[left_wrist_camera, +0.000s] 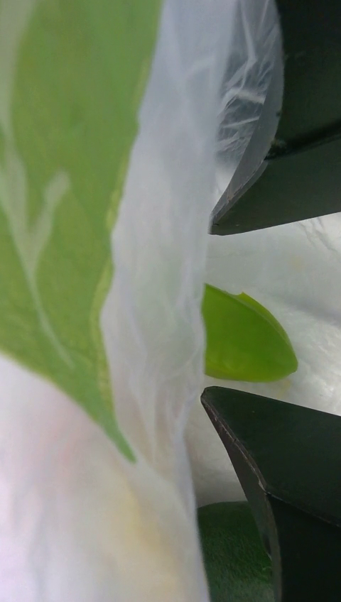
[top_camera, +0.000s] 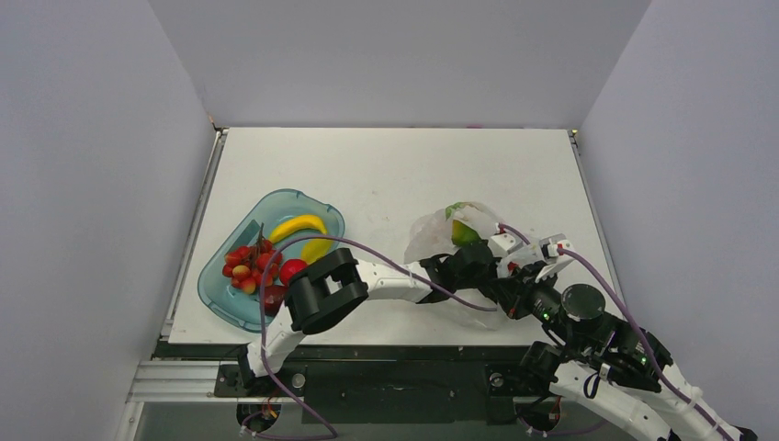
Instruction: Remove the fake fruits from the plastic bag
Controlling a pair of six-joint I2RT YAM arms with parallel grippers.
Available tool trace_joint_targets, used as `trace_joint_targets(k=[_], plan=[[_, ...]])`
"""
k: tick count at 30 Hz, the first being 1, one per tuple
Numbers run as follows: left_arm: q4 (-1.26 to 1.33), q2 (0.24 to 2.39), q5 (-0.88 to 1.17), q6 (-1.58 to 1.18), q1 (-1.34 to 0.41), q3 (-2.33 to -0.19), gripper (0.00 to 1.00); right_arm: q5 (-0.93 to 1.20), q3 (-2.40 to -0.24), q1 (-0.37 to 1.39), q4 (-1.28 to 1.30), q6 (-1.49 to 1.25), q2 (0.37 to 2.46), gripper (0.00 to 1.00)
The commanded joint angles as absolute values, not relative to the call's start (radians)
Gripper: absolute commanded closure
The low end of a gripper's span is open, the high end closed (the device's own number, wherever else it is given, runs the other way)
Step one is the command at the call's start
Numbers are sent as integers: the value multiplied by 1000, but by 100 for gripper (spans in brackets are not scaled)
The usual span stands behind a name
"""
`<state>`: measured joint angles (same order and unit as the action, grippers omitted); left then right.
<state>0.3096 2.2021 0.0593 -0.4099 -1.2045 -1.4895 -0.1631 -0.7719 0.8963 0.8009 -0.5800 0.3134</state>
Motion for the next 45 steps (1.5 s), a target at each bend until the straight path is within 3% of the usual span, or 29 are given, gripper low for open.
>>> trace_joint_targets(k=[1,10,12,15,21,27,32,38,42,45], plan=[[413,2245,-3,-439,-1220,-1477,24,-155,-777,893,764,-569,340,100],[382,2248,-37,-403,-1204,-1454,31,-244,-782,893,793,-634,339,100],[350,2242,-72,-404,-1197,-1451,36,-274,-794,893,806,-645,339,100],[293,2228,-119,-428,-1180,-1429,52,-331,-800,893,816,-656,330,100],[259,2157,-103,-381,-1146,-1330,59,-409,-786,892,817,-674,346,100],[206,2064,32,-389,-1088,-1285,57,-424,-801,893,812,-671,420,100],[164,2067,122,-389,-1047,-1307,32,-415,-752,892,763,-651,393,100],[124,2164,161,-415,-1043,-1397,24,-388,-737,893,737,-630,371,100],[67,2204,77,-414,-1049,-1443,27,-384,-734,894,731,-622,379,100],[69,2194,31,-417,-1052,-1421,37,-392,-731,904,736,-634,387,100]])
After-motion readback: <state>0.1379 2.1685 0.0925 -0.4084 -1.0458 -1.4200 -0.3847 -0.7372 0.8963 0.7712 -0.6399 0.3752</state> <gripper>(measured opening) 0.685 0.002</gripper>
